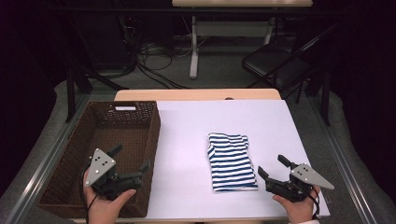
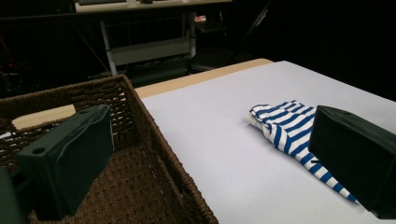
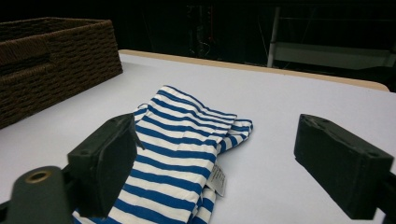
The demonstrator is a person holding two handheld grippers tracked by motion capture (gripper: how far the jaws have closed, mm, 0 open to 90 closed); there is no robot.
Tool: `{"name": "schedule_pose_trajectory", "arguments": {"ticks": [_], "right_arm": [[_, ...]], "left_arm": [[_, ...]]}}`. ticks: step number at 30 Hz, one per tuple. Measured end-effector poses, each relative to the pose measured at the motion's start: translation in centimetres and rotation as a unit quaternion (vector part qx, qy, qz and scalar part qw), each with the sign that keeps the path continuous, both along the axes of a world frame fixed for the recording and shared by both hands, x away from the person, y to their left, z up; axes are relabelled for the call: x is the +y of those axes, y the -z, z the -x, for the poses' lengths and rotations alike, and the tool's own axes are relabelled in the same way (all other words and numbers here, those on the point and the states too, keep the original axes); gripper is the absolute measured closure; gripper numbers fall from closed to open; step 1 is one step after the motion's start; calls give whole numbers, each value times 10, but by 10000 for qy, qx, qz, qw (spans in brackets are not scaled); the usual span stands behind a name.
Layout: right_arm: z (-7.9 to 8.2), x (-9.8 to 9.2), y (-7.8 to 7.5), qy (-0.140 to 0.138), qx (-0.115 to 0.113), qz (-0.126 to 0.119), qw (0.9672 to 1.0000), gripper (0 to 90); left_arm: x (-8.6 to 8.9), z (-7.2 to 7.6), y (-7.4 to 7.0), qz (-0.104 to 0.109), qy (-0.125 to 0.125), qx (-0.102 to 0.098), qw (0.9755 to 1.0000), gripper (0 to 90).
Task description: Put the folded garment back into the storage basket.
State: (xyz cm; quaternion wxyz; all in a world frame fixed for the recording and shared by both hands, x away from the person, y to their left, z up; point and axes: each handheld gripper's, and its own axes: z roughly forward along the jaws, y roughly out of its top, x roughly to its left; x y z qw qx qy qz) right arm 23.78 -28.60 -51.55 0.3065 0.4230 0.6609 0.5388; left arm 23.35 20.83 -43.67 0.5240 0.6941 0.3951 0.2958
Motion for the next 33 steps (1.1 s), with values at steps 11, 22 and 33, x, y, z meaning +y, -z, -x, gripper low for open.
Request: {"name": "schedule_pose_trajectory", "arguments": {"ticks": [11, 22, 33], "right_arm": [[-1, 1, 0, 134, -16, 152, 9998, 154], [1, 4, -2, 127, -34, 343, 9993, 220], [0, 9, 0, -11, 77, 388, 9992, 246]], "left_arm": [[-10, 1, 1, -54, 90, 177, 9998, 3], [-28, 6, 3, 50, 462, 443, 9979, 3], [-55, 8, 6, 59, 919, 716, 9932, 4]]}}
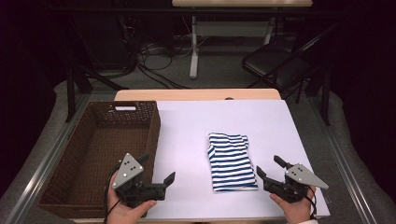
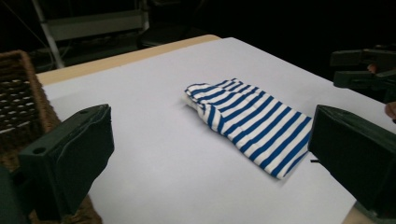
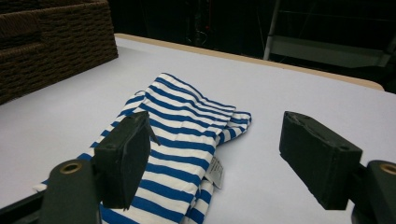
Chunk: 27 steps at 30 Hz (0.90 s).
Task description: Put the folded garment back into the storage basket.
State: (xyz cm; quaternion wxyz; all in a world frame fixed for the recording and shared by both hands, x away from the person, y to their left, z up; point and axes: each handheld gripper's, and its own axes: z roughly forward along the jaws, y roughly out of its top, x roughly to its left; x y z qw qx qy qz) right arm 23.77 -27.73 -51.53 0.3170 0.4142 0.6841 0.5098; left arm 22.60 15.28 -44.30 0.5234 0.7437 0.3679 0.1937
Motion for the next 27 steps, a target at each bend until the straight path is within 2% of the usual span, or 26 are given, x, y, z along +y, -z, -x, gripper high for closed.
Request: {"name": "schedule_pose_trajectory", "arguments": {"ticks": [4, 8, 12, 16, 19, 27], "right_arm": [[0, 1, 0, -60, -24, -16, 10000, 245], [1, 1, 0, -84, -38, -40, 9999, 245], [2, 3, 0, -93, -158, -66, 9998, 245], [4, 2, -1, -63, -192, -38, 9998, 257], [5, 1, -2, -29, -221, -104, 9997, 262], [5, 2, -2, 22, -154, -92, 9998, 262]], "left_arm": [[-11, -3, 3, -46, 153, 142, 9998, 4], [-22, -6, 3, -71, 231, 172, 9996, 4], [-33, -9, 6, -137, 311, 151, 9993, 52], [-42, -14, 6, -136, 381, 172, 9990, 52], [-49, -19, 5, -130, 409, 177, 9989, 52], [-73, -31, 0, -142, 587, 166, 9980, 56]]}}
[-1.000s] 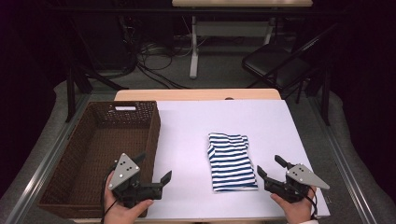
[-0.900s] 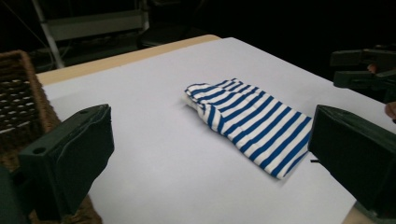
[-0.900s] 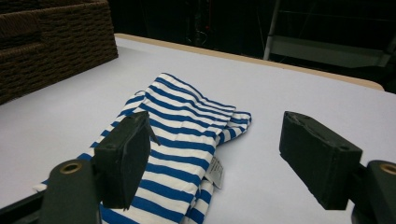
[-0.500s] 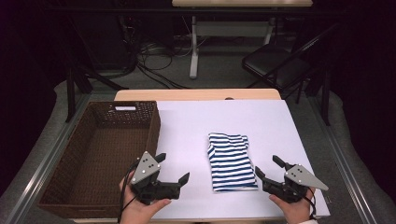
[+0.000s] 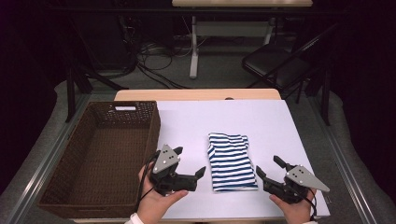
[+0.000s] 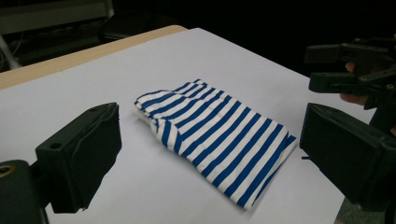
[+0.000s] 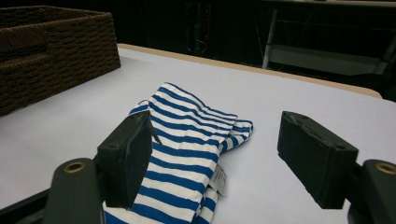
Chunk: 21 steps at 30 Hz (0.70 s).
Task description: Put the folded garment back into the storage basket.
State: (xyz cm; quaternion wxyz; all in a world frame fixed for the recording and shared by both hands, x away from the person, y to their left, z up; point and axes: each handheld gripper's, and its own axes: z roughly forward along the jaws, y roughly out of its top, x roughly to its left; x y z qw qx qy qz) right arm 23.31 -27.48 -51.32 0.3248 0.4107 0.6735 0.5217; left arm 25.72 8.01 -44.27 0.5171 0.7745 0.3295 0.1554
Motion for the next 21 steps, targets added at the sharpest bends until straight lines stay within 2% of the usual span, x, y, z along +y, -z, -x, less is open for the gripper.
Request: {"name": "schedule_pose_trajectory", "arguments": {"ticks": [4, 8, 12, 16, 21], "right_arm": [[-2, 1, 2, 17, 159, -32, 9999, 272], [-3, 0, 3, 16, 260, -58, 9996, 287], [-2, 1, 2, 28, 254, -9, 9997, 287], [-3, 3, 3, 16, 300, 13, 9995, 287], [-4, 5, 4, -11, 360, 59, 9993, 287]], "left_arm": [[-10, -10, 1, -28, 22, 5, 10000, 59], [-16, -22, 3, 50, 50, 212, 9998, 58], [-21, -33, 6, 100, 5, 388, 9992, 59], [-24, -44, 10, 194, -36, 631, 9978, 59], [-26, -56, 16, 209, -98, 801, 9965, 61]]}}
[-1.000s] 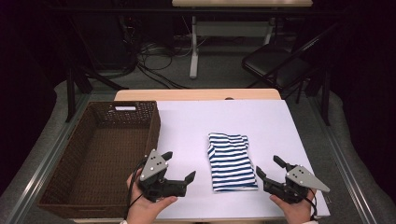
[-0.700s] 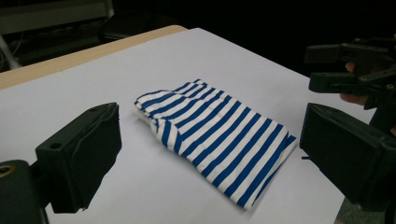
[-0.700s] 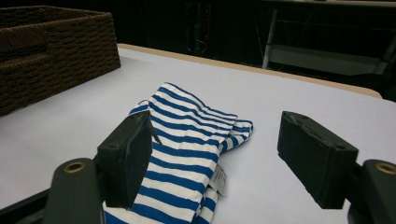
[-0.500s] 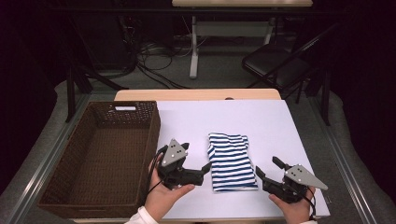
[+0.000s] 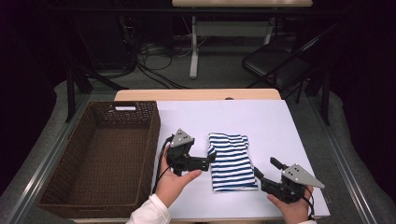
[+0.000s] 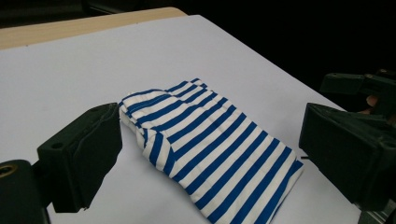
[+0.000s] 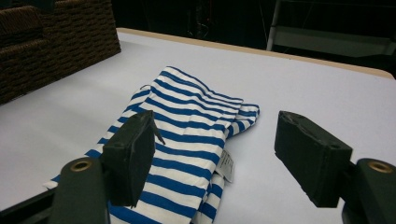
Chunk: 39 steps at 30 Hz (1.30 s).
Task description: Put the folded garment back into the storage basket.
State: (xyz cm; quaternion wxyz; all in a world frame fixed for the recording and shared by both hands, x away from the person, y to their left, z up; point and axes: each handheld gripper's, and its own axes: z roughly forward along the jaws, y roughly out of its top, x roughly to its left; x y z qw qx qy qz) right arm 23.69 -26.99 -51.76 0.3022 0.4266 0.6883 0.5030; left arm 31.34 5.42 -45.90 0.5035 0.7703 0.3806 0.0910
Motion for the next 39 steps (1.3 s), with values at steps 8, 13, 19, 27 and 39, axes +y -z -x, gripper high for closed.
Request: {"name": "schedule_pose_trajectory", "arguments": {"ticks": [8, 13, 19, 27, 39], "right_arm": [[-2, 1, 2, -31, 68, 49, 10000, 297], [-3, 2, 3, -66, 103, 50, 9999, 321], [-4, 2, 4, -94, 102, 58, 9999, 326], [-5, 3, 5, -89, 200, 50, 9997, 327], [-6, 2, 6, -94, 204, 42, 9997, 326]], "left_arm": [[-9, -15, 1, -12, -82, 145, 9999, 62], [-15, -26, 2, -21, -93, 276, 9996, 61], [-18, -39, 5, -103, -173, 411, 9990, 62], [-24, -59, 12, -88, -274, 615, 9977, 67], [-36, -82, 33, -318, -362, 892, 9948, 94]]}}
